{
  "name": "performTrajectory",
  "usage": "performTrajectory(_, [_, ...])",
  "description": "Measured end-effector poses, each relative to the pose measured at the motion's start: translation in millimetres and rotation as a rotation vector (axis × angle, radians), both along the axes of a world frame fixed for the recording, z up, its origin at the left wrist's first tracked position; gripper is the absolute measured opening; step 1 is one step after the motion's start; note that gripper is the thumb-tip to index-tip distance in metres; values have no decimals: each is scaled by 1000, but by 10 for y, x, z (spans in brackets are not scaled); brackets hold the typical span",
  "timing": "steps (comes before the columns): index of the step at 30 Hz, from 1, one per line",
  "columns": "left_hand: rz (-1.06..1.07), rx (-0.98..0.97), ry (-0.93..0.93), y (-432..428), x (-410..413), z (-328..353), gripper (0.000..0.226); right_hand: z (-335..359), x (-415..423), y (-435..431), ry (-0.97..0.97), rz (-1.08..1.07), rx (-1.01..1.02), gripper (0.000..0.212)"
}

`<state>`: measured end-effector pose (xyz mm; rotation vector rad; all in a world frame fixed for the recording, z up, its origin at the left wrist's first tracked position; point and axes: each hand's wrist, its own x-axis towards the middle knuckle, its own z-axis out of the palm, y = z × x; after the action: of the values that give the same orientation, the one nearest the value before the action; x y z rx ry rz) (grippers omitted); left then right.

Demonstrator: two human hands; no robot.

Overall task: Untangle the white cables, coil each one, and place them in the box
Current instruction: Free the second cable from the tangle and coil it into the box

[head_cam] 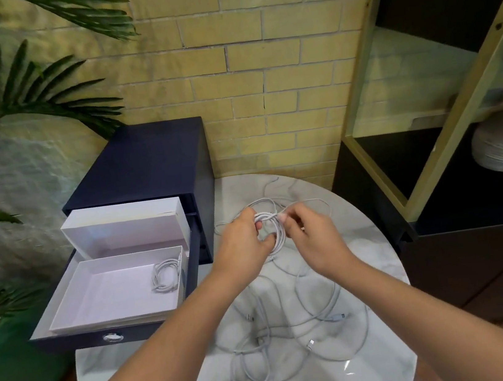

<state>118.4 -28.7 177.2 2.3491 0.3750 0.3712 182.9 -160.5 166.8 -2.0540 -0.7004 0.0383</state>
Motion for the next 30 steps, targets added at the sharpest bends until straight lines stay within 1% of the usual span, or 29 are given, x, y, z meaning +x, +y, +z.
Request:
performTrajectory(2, [-20, 20, 8, 1, 8, -23, 19, -30, -58, 3, 57, 18, 49, 23])
performTrajectory(5, [-89, 14, 25, 7, -7, -44, 9, -54, -69, 10, 133, 50, 79, 18])
performTrajectory(8, [-127, 1, 51, -1, -15, -51, 4, -31, -67, 18, 148, 53, 89, 15])
performTrajectory(10, [-136, 6, 61, 2, -22, -47, 6, -7, -52, 20, 197, 59, 106, 13])
performTrajectory(14, [-177, 16, 98, 30, -34, -36, 9, 36, -14, 14, 409, 129, 169, 10])
performTrajectory(20, [-272, -26, 149, 100, -54, -37, 11, 87, 34, 13, 576, 206, 256, 6])
performTrajectory(24, [-303, -36, 182, 138, -54, -62, 14, 78, 41, 15, 664, 211, 320, 2])
performTrajectory(25, [-309, -45, 186, 143, -55, -64, 17, 76, 48, 12, 695, 215, 347, 4])
performTrajectory(28, [-314, -63, 173, 160, -67, -65, 26, 94, 74, -3, 788, 230, 397, 18])
performTrajectory(30, [-309, -82, 142, 163, -71, -60, 27, 115, 97, -14, 829, 237, 420, 24])
